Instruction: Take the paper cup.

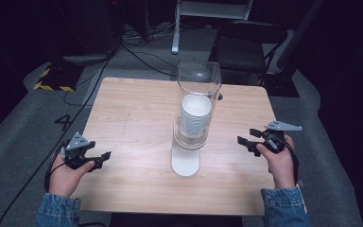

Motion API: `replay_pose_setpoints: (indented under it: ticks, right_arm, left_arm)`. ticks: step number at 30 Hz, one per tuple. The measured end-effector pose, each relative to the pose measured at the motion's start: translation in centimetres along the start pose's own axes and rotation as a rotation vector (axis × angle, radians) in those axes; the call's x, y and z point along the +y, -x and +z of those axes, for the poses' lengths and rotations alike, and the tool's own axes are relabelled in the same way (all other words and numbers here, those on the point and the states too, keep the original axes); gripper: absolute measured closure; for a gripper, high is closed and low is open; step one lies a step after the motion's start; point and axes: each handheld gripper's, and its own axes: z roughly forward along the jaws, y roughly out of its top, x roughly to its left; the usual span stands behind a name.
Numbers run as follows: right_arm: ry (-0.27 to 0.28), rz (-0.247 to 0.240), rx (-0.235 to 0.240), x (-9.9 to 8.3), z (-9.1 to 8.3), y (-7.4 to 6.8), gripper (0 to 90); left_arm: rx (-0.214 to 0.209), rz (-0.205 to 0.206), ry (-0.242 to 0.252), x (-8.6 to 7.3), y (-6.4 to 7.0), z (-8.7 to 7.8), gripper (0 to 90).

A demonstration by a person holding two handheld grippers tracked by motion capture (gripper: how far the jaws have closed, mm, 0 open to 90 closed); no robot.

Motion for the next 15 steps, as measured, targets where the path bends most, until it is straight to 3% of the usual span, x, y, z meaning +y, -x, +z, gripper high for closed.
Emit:
replay_pose_setpoints:
  ticks: [15]
  right_arm:
    - [0.013, 0.016, -0.016, -0.10, -0.29, -0.18, 20.4]
  left_arm:
    - [-0.017, -0.002, 0.003, 0.20, 0.08, 0.27, 23.6]
